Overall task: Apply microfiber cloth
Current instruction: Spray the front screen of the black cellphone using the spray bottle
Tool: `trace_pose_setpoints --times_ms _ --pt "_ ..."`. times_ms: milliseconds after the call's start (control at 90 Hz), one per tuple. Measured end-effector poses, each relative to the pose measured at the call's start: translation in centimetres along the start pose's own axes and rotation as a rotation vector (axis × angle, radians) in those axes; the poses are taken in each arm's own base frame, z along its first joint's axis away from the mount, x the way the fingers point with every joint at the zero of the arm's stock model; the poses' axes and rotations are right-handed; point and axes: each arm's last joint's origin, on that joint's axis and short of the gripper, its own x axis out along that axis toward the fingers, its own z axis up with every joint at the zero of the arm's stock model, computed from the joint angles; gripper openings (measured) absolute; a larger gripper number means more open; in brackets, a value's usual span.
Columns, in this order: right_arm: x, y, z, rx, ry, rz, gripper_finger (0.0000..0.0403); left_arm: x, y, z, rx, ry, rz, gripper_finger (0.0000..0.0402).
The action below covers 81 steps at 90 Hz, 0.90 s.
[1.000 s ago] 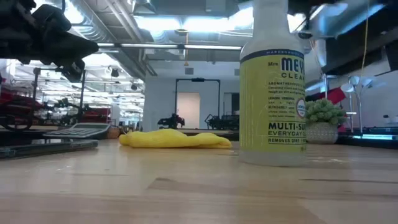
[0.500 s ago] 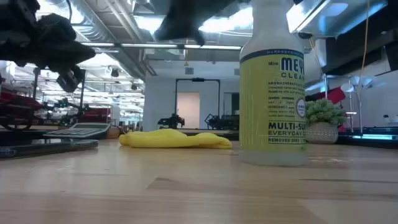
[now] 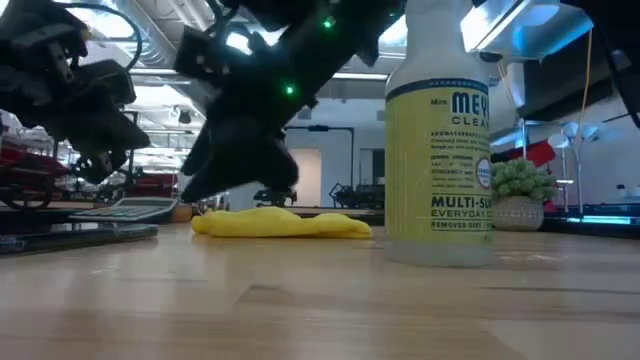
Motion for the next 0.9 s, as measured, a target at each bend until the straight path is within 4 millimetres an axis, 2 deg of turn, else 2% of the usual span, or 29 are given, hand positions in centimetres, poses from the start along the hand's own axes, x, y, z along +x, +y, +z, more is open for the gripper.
trace_pose_setpoints --times_ms 144,267,433,611,756,900 --pt "0.3 1.2 0.1 0.019 -0.006 0.016 0.0228 0.1 -0.2 -0.4 0.047 0.111 0.037 0.0" --pt "0.3 1.3 0.4 0.043 -0.02 0.014 0.0223 -0.6 -0.4 -0.9 0.059 0.329 0.177 0.0" --pt "0.3 1.1 0.6 0.05 -0.05 0.011 0.0221 -1.8 -1.7 -0.4 0.094 0.468 0.267 0.0" --pt "1.3 1.5 0.4 -0.007 -0.14 0.08 0.0221 -1.6 -1.6 -2.5 0.121 0.616 0.251 0.0" --pt "3.1 2.8 -0.2 -0.135 -0.187 0.079 0.022 -0.8 -1.6 -3.6 0.152 0.581 0.219 0.0" --pt "3.2 2.8 -0.2 -0.181 -0.18 0.062 0.022 0.2 -1.7 -4.4 0.158 0.534 0.14 0.0"
